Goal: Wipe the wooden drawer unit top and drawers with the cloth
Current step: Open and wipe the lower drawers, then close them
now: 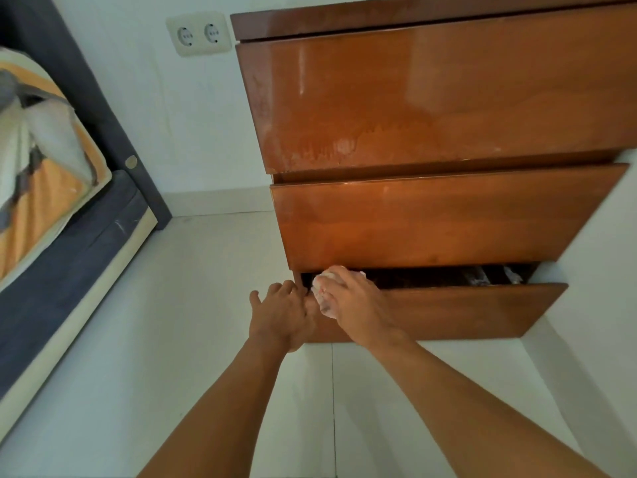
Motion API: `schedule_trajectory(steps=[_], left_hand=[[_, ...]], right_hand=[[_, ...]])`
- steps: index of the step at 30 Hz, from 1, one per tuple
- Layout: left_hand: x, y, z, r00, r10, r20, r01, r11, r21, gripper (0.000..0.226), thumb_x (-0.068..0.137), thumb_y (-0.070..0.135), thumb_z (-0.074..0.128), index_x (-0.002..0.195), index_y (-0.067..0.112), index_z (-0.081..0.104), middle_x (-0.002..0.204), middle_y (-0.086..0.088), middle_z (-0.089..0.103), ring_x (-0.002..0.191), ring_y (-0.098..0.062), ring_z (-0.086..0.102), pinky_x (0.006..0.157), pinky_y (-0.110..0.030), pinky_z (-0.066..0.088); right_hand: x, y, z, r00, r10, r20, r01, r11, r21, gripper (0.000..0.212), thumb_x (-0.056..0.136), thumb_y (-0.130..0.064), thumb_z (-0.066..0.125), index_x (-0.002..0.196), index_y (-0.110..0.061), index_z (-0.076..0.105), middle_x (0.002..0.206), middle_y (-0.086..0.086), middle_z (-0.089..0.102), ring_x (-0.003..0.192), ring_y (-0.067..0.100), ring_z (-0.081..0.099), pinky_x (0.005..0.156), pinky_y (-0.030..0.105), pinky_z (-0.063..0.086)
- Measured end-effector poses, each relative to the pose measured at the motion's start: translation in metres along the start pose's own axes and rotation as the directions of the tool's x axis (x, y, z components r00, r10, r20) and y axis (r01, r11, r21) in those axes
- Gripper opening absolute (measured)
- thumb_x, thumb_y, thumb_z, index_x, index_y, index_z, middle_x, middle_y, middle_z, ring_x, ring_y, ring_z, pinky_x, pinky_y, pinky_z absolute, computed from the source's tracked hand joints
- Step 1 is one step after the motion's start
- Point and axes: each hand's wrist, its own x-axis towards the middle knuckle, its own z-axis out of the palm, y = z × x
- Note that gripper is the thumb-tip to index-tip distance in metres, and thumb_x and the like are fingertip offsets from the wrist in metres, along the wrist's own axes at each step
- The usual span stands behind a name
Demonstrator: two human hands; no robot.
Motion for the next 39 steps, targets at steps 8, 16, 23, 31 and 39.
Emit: schedule_trajectory(steps=[8, 16, 23, 31, 39], left_hand=[[-0.003, 0.02, 0.002, 0.99, 0.102, 0.102, -0.103, 0.995, 0.002, 0.059, 0.107, 0.051, 0.013, 0.16, 0.029, 0.026, 0.167, 0.001, 0.03, 0.157, -0.026, 0.018, 0.122, -0.061, 0.008], [0.005, 0.053, 0.004, 0.99, -0.013, 0.137, 0.011, 1.0, 0.015, 0.061, 0.104, 0.055, 0.015, 0.157, 0.029, 0.032, 0.166, -0.003, 0.031, 0.153, -0.036, 0.025, 0.119, -0.069, 0.012], [0.005, 0.057, 0.002, 0.985, -0.059, 0.165, 0.054, 0.998, 0.034, 0.058, 0.105, 0.053, 0.016, 0.157, 0.032, 0.031, 0.168, 0.002, 0.025, 0.154, -0.034, 0.023, 0.115, -0.075, 0.01], [0.005, 0.062, -0.004, 0.964, -0.129, 0.234, 0.126, 0.992, 0.029, 0.059, 0.104, 0.058, 0.012, 0.159, 0.04, 0.023, 0.17, 0.007, 0.017, 0.157, -0.035, 0.011, 0.112, -0.079, 0.003], [0.004, 0.058, -0.006, 0.961, -0.122, 0.25, 0.115, 0.992, 0.042, 0.06, 0.104, 0.059, 0.012, 0.161, 0.04, 0.016, 0.171, 0.007, 0.015, 0.158, -0.034, 0.008, 0.112, -0.079, 0.004]], right_hand=[[-0.026, 0.037, -0.001, 0.992, 0.068, 0.107, -0.052, 0.988, -0.146, 0.051, 0.096, -0.031, 0.062, 0.144, -0.032, 0.044, 0.131, -0.005, 0.057, 0.121, 0.023, 0.054, 0.105, 0.044, 0.043], [-0.052, 0.111, -0.035, 0.987, 0.127, 0.094, -0.1, 0.963, -0.251, 0.049, 0.093, -0.019, 0.065, 0.14, -0.03, 0.053, 0.118, -0.001, 0.062, 0.106, 0.027, 0.058, 0.09, 0.044, 0.049], [-0.079, 0.17, -0.063, 0.984, 0.176, 0.026, -0.157, 0.929, -0.334, 0.047, 0.087, -0.017, 0.073, 0.13, -0.028, 0.058, 0.107, 0.001, 0.063, 0.097, 0.029, 0.058, 0.084, 0.045, 0.052], [-0.111, 0.238, -0.097, 0.978, 0.172, -0.115, -0.207, 0.828, -0.521, 0.031, 0.086, -0.012, 0.068, 0.117, -0.015, 0.068, 0.102, 0.016, 0.067, 0.091, 0.042, 0.06, 0.082, 0.056, 0.049], [-0.12, 0.254, -0.113, 0.962, 0.263, -0.077, -0.263, 0.807, -0.529, 0.046, 0.074, 0.007, 0.076, 0.118, -0.003, 0.07, 0.095, 0.022, 0.067, 0.096, 0.048, 0.064, 0.075, 0.054, 0.055]])
